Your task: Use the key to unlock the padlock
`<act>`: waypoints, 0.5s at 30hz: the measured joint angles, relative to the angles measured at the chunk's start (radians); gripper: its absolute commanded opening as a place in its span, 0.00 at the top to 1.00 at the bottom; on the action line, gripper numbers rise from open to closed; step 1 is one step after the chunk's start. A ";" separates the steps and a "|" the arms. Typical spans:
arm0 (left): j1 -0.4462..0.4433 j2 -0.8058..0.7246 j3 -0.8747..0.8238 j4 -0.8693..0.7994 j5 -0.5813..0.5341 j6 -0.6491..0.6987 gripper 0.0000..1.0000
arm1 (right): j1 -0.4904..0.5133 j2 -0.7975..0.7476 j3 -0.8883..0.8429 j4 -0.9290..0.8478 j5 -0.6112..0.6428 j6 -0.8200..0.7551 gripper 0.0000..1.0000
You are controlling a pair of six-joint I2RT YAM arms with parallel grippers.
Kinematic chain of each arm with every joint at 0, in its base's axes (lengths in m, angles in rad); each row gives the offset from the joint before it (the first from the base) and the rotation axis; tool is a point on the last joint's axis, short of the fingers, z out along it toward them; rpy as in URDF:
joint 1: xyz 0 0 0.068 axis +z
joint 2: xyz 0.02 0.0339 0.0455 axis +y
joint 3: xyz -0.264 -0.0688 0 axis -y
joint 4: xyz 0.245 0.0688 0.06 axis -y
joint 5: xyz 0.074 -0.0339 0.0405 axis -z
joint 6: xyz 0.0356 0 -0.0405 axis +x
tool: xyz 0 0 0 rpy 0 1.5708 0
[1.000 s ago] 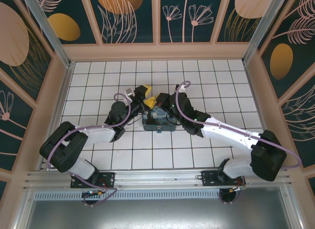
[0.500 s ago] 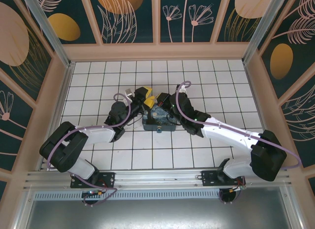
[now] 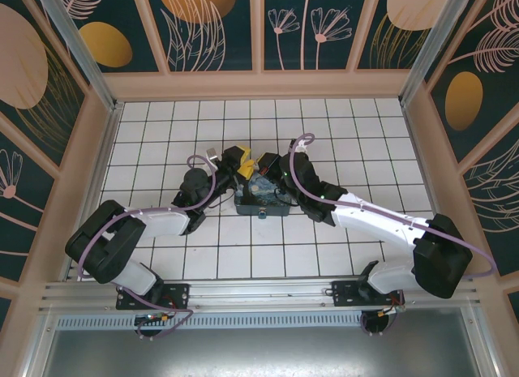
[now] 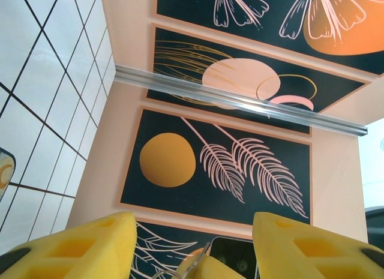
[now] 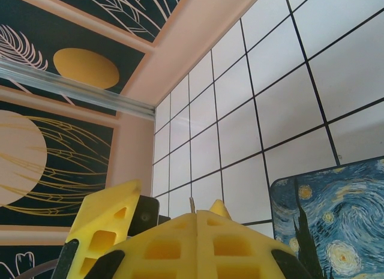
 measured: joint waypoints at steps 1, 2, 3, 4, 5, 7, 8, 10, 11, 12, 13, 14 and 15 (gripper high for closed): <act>0.000 0.000 -0.001 0.000 0.000 0.000 0.52 | 0.000 0.000 0.000 0.000 0.000 0.000 1.00; 0.000 0.000 -0.002 0.000 0.000 0.000 0.54 | 0.000 0.000 0.000 0.000 0.000 0.000 1.00; 0.000 0.000 -0.002 0.000 0.000 0.002 0.56 | 0.000 0.000 0.000 0.000 0.000 0.000 1.00; 0.000 0.000 -0.002 0.000 0.001 0.003 0.57 | 0.000 0.000 0.000 0.000 0.000 0.000 1.00; 0.000 0.001 -0.002 0.000 0.000 0.004 0.59 | 0.000 0.002 0.000 0.000 0.000 0.000 1.00; 0.000 0.005 -0.003 -0.001 0.000 0.003 0.64 | 0.000 0.003 0.000 0.000 0.000 0.000 1.00; 0.000 0.008 -0.003 -0.001 0.001 0.006 0.64 | 0.000 0.003 0.001 0.000 0.000 0.000 1.00; 0.000 0.014 -0.003 -0.001 0.001 0.008 0.70 | 0.000 0.003 0.001 0.000 0.000 0.000 1.00; 0.000 0.015 -0.003 -0.002 0.001 0.008 0.72 | 0.000 0.004 0.001 0.000 0.000 0.000 1.00; 0.000 0.017 -0.003 -0.003 0.001 0.008 0.73 | 0.000 0.004 0.001 0.000 -0.001 0.000 1.00; 0.000 0.017 -0.003 -0.004 0.002 0.008 0.74 | 0.000 0.004 0.001 0.000 -0.001 0.000 1.00; 0.000 0.017 -0.004 -0.003 0.001 0.008 0.75 | 0.000 0.004 0.002 0.000 -0.001 0.000 1.00; 0.000 0.017 -0.004 -0.003 0.001 0.008 0.78 | 0.000 0.005 0.003 0.001 -0.001 0.000 1.00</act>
